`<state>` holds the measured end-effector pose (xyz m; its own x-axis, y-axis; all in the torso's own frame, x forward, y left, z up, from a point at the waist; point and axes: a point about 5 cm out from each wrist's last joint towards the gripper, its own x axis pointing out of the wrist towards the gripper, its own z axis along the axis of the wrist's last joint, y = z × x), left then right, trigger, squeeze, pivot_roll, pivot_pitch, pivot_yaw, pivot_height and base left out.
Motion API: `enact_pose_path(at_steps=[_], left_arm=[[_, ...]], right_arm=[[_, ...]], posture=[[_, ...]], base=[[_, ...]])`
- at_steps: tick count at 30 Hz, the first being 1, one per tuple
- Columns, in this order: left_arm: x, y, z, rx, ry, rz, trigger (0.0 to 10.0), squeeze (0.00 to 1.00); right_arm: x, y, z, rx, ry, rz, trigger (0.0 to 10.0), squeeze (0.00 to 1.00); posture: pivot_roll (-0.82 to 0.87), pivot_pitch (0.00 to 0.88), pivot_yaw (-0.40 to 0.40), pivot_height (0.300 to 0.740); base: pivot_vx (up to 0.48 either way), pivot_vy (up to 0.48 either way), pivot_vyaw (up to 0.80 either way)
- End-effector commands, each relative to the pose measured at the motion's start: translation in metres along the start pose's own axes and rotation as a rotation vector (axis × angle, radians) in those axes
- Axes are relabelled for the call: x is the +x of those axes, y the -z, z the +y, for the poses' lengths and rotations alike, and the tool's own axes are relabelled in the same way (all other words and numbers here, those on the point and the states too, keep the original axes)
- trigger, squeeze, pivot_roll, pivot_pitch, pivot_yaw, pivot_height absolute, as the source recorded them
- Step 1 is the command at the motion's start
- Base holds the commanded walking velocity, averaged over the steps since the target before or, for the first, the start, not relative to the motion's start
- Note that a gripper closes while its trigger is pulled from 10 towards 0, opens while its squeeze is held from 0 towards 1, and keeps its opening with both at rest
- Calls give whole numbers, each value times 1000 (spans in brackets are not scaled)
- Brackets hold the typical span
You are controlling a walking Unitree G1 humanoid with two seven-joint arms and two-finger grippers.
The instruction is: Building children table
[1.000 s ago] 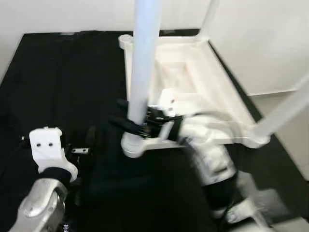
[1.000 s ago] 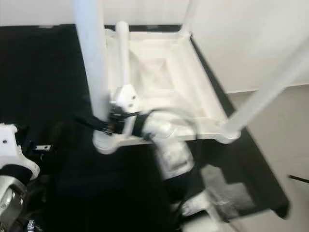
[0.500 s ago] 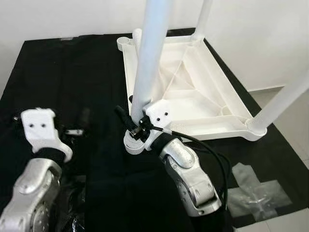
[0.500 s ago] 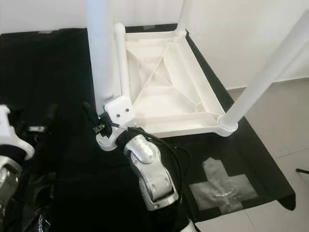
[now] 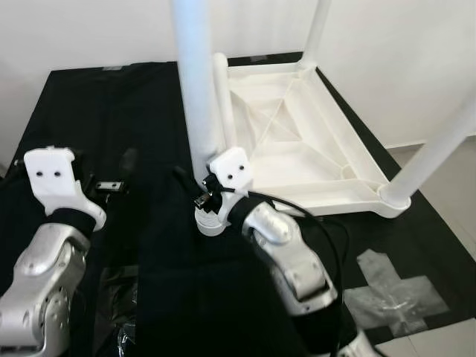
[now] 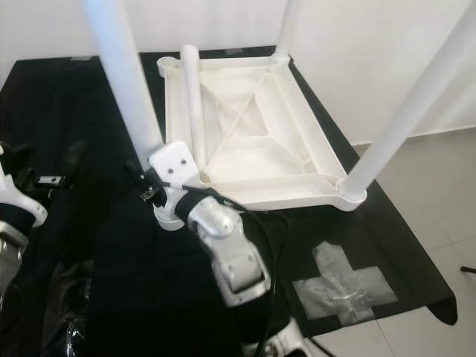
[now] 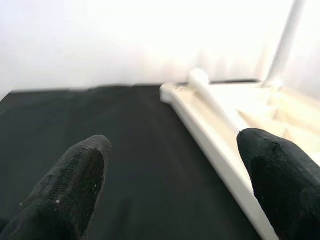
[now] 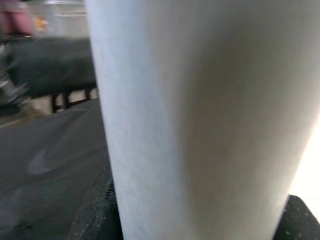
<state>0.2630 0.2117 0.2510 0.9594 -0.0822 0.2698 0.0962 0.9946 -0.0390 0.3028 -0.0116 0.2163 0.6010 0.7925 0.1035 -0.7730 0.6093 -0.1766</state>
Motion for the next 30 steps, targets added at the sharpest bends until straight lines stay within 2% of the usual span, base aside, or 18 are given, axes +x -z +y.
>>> enact_pose_path(at_steps=[1,4,7,11,12,16,20,21,22,24,26,27,30], left_arm=[[2,-1,5,2,13,-3,10000,0],[3,-3,5,2,16,-7,10000,0],[2,-2,5,1,27,-6,10000,0],[2,-1,3,-4,46,-1,10000,0],[3,-1,3,-7,59,-2,10000,0],[4,-4,2,-13,74,-8,10000,0],[5,-7,2,-21,91,-15,10000,0],[5,-7,2,-21,92,-14,10000,0],[5,-7,2,-21,92,-14,10000,0],[4,-8,2,-26,98,-13,10000,0],[4,-8,2,-29,102,-13,10000,0],[5,-12,0,-46,141,-20,10000,0],[5,-14,-1,-58,171,-25,10000,0]], right_arm=[[-10,41,4,160,-95,162,10000,0],[-13,41,1,186,-115,148,10000,0],[-19,40,-6,263,-158,105,10000,0],[-25,41,-16,275,-218,85,10000,0],[-27,40,-19,260,-275,76,10000,0],[-30,37,-21,213,-362,80,10000,0],[-27,39,-12,168,-402,116,10000,0],[-27,41,-6,156,-426,123,10000,0],[-27,41,-6,156,-426,123,10000,0],[-26,44,5,135,-449,135,10000,0],[-25,44,7,127,-452,136,10000,0],[-23,38,1,116,-436,118,10000,0],[-21,34,-3,109,-424,103,10000,0]], posture=[[60,194,-19,740],[63,189,-16,740],[67,183,-10,740],[70,181,-8,740],[72,179,-7,740],[72,182,-7,740],[73,187,-7,740],[75,189,-8,740],[75,189,-8,740],[80,191,-5,740],[80,191,-5,740],[77,183,-9,740],[77,181,-10,740]], base=[[0,0,0],[0,0,0],[0,0,0],[0,0,0],[0,0,0],[0,0,0],[0,0,0],[0,0,0],[0,0,0],[0,0,0],[0,0,0],[0,0,0],[0,0,0]])
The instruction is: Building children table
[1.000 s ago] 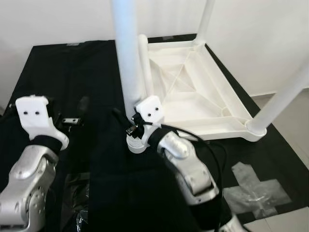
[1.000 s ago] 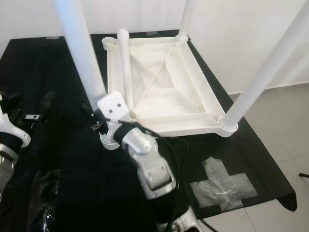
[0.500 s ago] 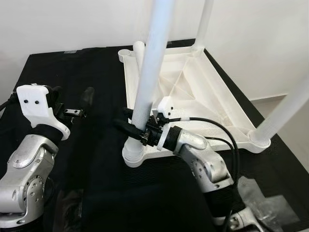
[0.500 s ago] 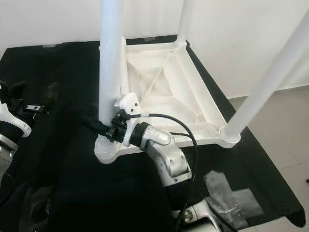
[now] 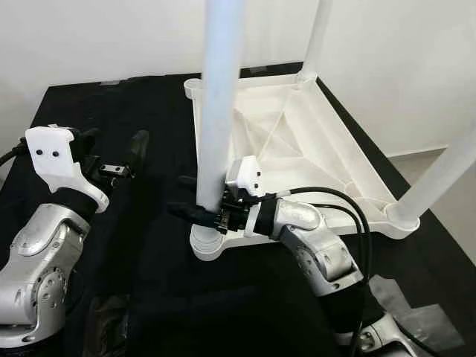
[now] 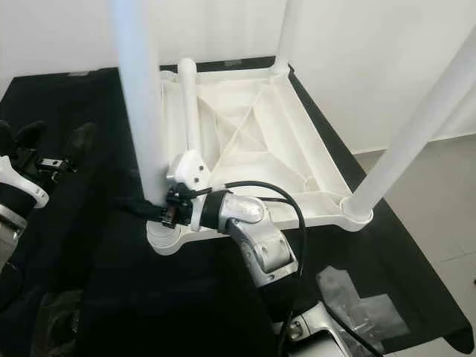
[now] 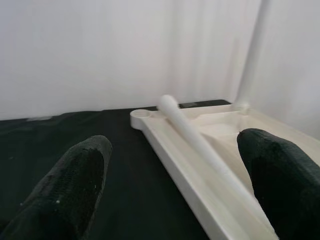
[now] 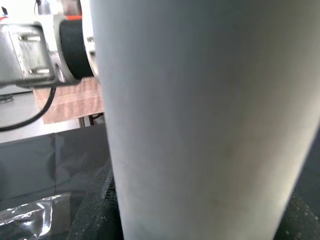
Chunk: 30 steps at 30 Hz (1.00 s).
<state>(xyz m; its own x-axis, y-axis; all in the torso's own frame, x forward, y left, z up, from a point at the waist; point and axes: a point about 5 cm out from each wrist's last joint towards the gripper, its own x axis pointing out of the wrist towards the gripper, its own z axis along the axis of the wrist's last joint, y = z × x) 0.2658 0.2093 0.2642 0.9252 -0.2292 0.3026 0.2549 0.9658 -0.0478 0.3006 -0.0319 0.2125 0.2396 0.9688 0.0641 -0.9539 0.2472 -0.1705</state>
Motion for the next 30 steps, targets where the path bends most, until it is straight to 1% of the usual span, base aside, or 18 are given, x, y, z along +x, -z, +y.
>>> enact_pose_path(at_steps=[1,6,9,11,12,13,14,15,16,18,19,20,23,24,27,28,29,30], left_arm=[[0,-7,-1,-25,60,-10,10000,0],[4,-27,-5,-91,220,-94,10000,0],[4,-33,-6,-92,275,-117,10000,0],[6,-44,-11,-95,398,-150,10000,0],[6,-44,-11,-95,398,-150,10000,0],[7,-53,-19,-89,554,-159,10000,0],[7,-53,-19,-89,554,-159,10000,0],[8,-59,-26,-97,665,-162,10000,0],[8,-59,-26,-97,665,-162,10000,0],[8,-67,-38,-128,845,-152,10000,0],[8,-67,-38,-128,845,-152,10000,0],[14,-64,-51,-115,950,-103,10000,416],[17,-60,-55,-103,969,-83,10000,416],[21,-57,-66,-105,1025,-56,10000,965],[26,-55,-74,-112,1050,-50,10000,949],[30,-54,-75,-113,1042,-47,10000,169],[30,-54,-75,-113,1042,-47,10000,169],[33,-54,-77,-112,1036,-44,10000,0]], right_arm=[[-2,22,-1,83,4,93,10000,0],[-11,-13,-24,64,50,-36,10000,0],[-14,-22,-27,67,55,-71,10000,0],[-18,-31,-28,60,41,-94,10000,0],[-18,-31,-28,60,41,-94,10000,0],[-22,-30,-26,9,11,-25,10000,0],[-22,-30,-26,9,11,-25,10000,0],[-23,-28,-27,-7,13,16,10000,0],[-23,-28,-27,-7,13,16,10000,0],[-23,-25,-29,-28,19,60,10000,0],[-23,-25,-29,-28,19,60,10000,0],[-21,-25,-28,-40,-1,88,10000,0],[-20,-25,-27,-46,-12,99,10000,0],[-17,-25,-21,-43,-43,108,10000,0],[-13,-22,-15,-47,-75,129,10000,0],[-12,-20,-12,-56,-89,144,10000,0],[-12,-20,-12,-56,-89,144,10000,0],[-11,-18,-9,-61,-100,153,10000,0]], posture=[[75,173,-12,740],[61,122,-18,740],[60,116,-17,740],[52,74,-20,740],[52,74,-20,740],[48,59,-20,740],[48,59,-20,740],[41,34,-19,740],[41,34,-19,740],[37,13,-19,740],[37,13,-19,740],[31,0,-13,740],[31,0,-13,740],[23,0,-10,740],[16,0,-6,740],[12,0,-4,740],[12,0,-4,740],[11,0,-3,740]], base=[[0,0,0],[0,0,0],[0,0,0],[0,0,0],[0,0,0],[0,0,0],[0,0,0],[0,0,0],[0,0,0],[0,0,0],[0,0,0],[0,0,0],[0,0,0],[0,0,0],[0,0,0],[0,0,0],[0,0,0],[0,0,0]])
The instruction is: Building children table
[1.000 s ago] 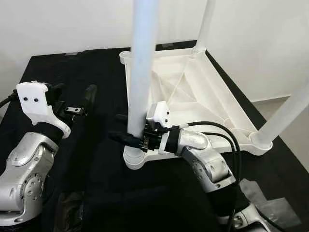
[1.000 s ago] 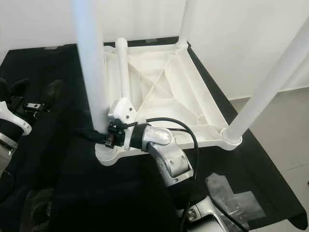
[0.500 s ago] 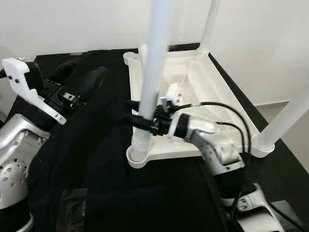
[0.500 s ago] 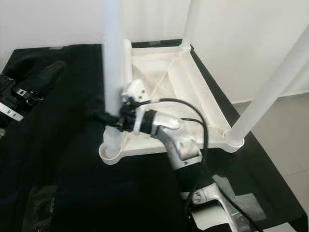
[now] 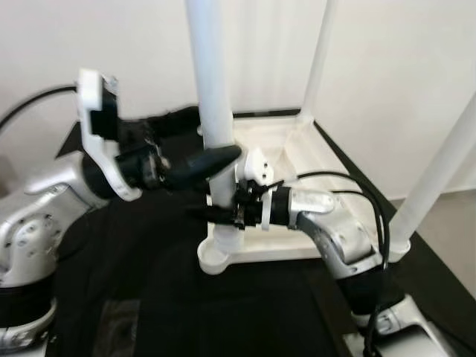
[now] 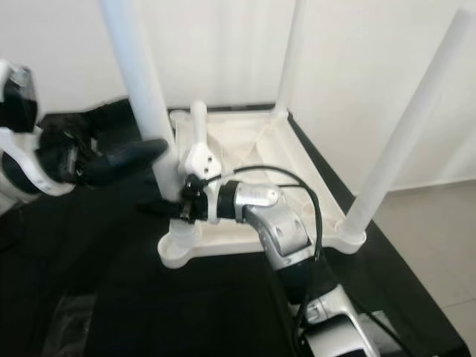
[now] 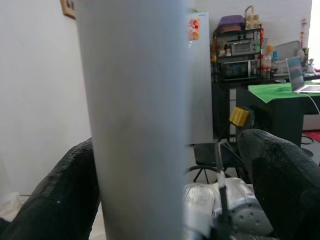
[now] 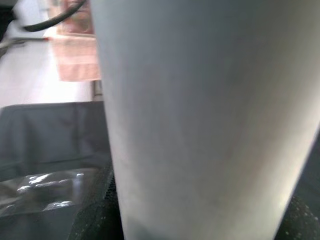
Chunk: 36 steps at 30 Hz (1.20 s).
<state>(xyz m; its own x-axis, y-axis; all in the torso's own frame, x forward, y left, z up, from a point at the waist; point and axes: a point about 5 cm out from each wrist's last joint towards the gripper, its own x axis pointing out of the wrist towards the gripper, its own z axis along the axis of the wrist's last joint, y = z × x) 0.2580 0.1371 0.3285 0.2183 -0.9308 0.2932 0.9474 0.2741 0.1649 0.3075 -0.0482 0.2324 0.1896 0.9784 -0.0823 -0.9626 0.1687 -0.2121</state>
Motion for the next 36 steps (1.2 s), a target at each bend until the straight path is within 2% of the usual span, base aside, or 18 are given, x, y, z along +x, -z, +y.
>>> enact_pose_path(at_steps=[1,2,5,6,16,22,23,24,26,28,29,32,33,34,35,36], left_arm=[[4,1,2,5,-7,15,10000,0],[8,1,3,-20,2,2,10000,0],[9,1,3,-35,2,-6,9882,0],[7,1,3,-45,7,-1,0,0],[-7,-1,5,-49,50,51,0,0],[-9,0,6,-33,106,98,0,0],[-9,-1,6,-27,143,107,0,0],[-9,-3,4,-22,217,108,0,0],[-10,-6,1,-18,299,106,0,0],[-9,-11,-8,-30,458,99,0,0],[-9,-11,-8,-30,458,99,0,0],[-4,-20,-23,-84,698,47,0,0],[0,-24,-26,-99,753,9,0,0],[0,-24,-26,-99,753,9,0,0],[4,-29,-29,-117,808,-28,0,0],[4,-29,-29,-117,808,-28,0,0]], right_arm=[[3,1,5,-19,-21,20,10000,0],[6,5,11,-26,-42,39,10000,0],[7,8,14,-24,-52,49,10000,0],[7,9,15,-21,-52,55,10000,0],[4,14,9,-11,12,56,10000,0],[2,13,9,-4,18,34,10000,0],[2,12,14,45,-42,0,10000,1000],[-1,10,24,64,-151,-36,10000,1000],[-5,7,35,77,-277,-74,10000,1000],[-6,4,39,86,-341,-120,10000,1000],[-6,4,39,86,-341,-120,10000,1000],[-8,6,39,60,-393,-101,10000,1000],[-7,8,39,53,-409,-83,10000,886],[-7,8,39,53,-409,-83,10000,886],[-7,10,40,51,-435,-66,10000,553],[-7,10,40,51,-435,-66,10000,553]], posture=[[11,0,-3,740],[6,0,3,740],[7,0,2,740],[8,0,2,740],[15,0,2,740],[12,0,2,740],[11,0,1,740],[13,0,-1,740],[13,0,-1,740],[12,0,-2,740],[12,0,-2,740],[12,0,-5,740],[11,0,-5,740],[11,0,-5,740],[11,0,-6,740],[11,0,-6,740]], base=[[0,0,0],[0,0,0],[0,0,0],[0,0,0],[0,0,0],[0,0,0],[0,0,0],[0,0,0],[0,0,0],[0,0,0],[0,0,0],[0,0,0],[0,0,0],[0,0,0],[0,0,0],[0,0,0]])
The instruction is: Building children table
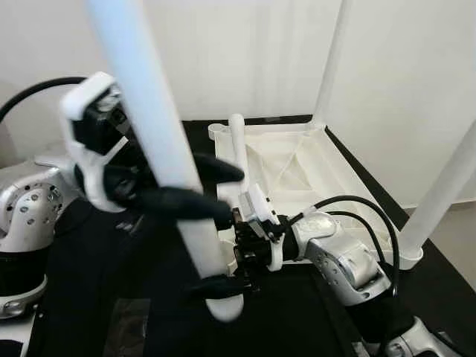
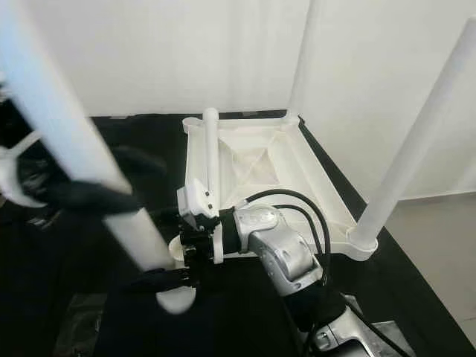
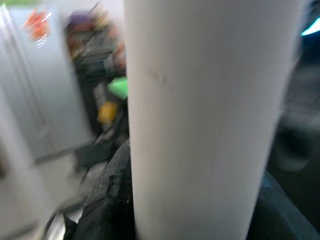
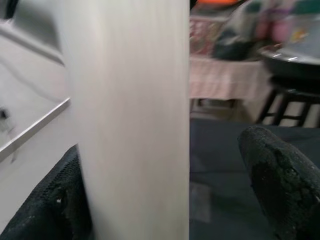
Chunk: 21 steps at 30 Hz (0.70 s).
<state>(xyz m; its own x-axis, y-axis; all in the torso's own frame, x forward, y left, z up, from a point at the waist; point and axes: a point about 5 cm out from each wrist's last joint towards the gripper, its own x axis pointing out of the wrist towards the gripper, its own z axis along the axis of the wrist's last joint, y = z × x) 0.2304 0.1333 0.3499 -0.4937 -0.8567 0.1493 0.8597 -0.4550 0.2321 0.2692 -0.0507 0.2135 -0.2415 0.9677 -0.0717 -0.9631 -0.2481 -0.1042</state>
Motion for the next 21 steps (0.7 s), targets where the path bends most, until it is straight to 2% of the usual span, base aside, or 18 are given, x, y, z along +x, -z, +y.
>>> enact_pose_path(at_steps=[1,3,4,6,7,13,17,20,21], left_arm=[[15,-10,-2,-11,148,-68,0,0],[18,-12,-1,-12,178,-79,0,0],[21,-13,0,-10,203,-82,0,0],[23,-13,1,-9,218,-82,0,0],[24,-12,1,-12,234,-79,0,0],[25,-7,5,-42,256,-69,0,0],[18,8,10,-71,166,-58,0,0],[18,11,12,-74,142,-58,0,0],[16,15,16,-76,92,-60,0,0]], right_arm=[[5,1,1,-11,-55,32,10000,0],[6,2,2,-8,-69,30,10000,0],[8,2,4,9,-103,26,9294,0],[10,2,6,21,-127,23,9294,0],[11,2,8,30,-152,14,0,0],[11,-2,10,26,-180,-6,0,0],[10,-2,9,21,-178,-7,0,0],[10,-2,9,20,-180,-7,0,0],[10,-2,9,20,-176,-10,0,0]], posture=[[8,0,-7,740],[7,0,-6,740],[5,0,-5,740],[5,0,-5,740],[2,0,-2,740],[0,0,1,740],[-1,0,2,740],[-1,0,2,740],[-3,0,2,740]], base=[[0,0,0],[0,0,0],[0,0,0],[0,0,0],[0,0,0],[0,0,0],[0,0,0],[0,0,0],[0,0,0]])
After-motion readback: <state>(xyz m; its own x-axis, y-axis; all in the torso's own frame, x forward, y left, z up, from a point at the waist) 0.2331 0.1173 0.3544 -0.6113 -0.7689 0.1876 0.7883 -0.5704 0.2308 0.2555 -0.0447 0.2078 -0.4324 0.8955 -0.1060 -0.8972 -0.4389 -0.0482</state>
